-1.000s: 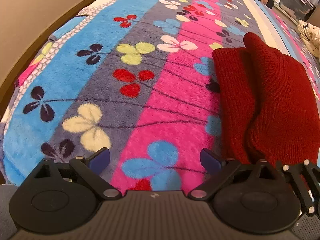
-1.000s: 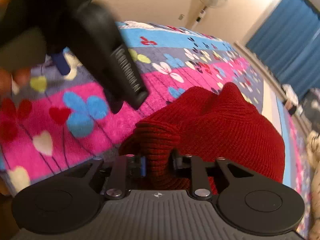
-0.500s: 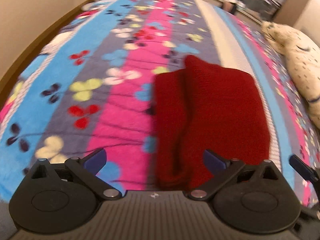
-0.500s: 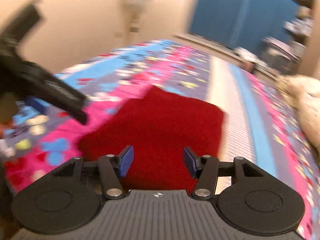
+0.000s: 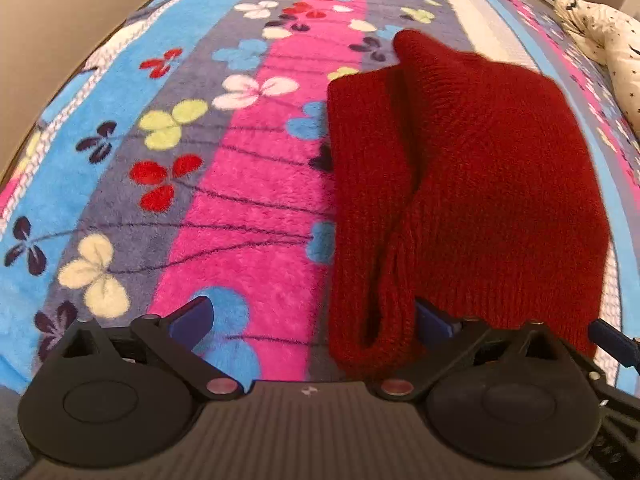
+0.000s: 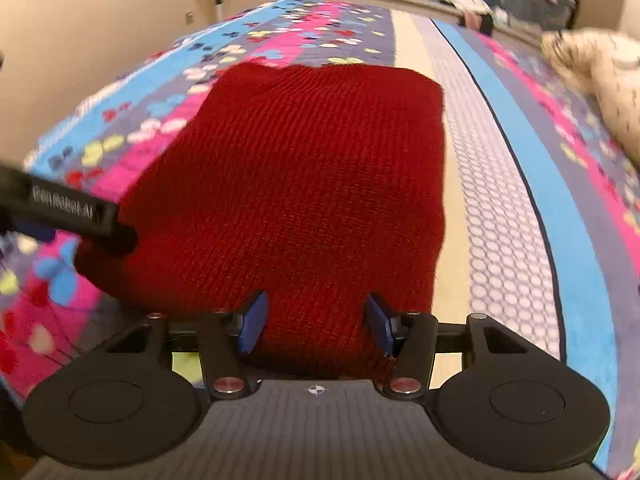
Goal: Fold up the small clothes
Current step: 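Grasp the folded sweater edge with both tools and fold it over again, then release and hold both tools above the folded sweater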
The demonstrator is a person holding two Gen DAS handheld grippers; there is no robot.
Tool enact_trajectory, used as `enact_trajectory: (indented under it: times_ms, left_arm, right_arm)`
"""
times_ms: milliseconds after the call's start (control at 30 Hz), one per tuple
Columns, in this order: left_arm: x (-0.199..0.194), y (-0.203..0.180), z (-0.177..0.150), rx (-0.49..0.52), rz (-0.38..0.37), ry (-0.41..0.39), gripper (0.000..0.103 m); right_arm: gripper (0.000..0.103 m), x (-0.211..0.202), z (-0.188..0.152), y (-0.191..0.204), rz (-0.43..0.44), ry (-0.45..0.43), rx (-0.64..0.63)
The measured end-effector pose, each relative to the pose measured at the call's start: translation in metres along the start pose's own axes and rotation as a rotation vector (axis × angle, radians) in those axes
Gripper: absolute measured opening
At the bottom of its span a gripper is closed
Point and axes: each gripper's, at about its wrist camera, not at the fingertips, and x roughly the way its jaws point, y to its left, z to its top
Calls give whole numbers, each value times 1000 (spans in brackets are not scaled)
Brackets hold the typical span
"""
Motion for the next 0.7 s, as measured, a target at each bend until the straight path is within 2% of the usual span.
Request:
enact_trajectory:
  times_ms: [67, 133, 300, 500, 700]
  left_arm:
    - [-18, -3, -2, 28, 2, -13, 103]
    - [-36, -4, -9, 40, 2, -16, 103]
    - [-86, -7, -39, 59, -25, -65, 103]
    - [-132, -12, -77, 88, -44, -123, 103]
    - [-153, -16, -102, 107, -48, -151, 103]
  right_arm:
    - [63, -23, 3, -2, 11, -22, 27]
    - [75, -53, 1, -1, 24, -61, 41]
    - [85, -116, -21, 6, 11, -124, 90]
    - [86, -166, -58, 20, -18, -190, 41]
    - [87, -184, -71, 18, -16, -194, 36]
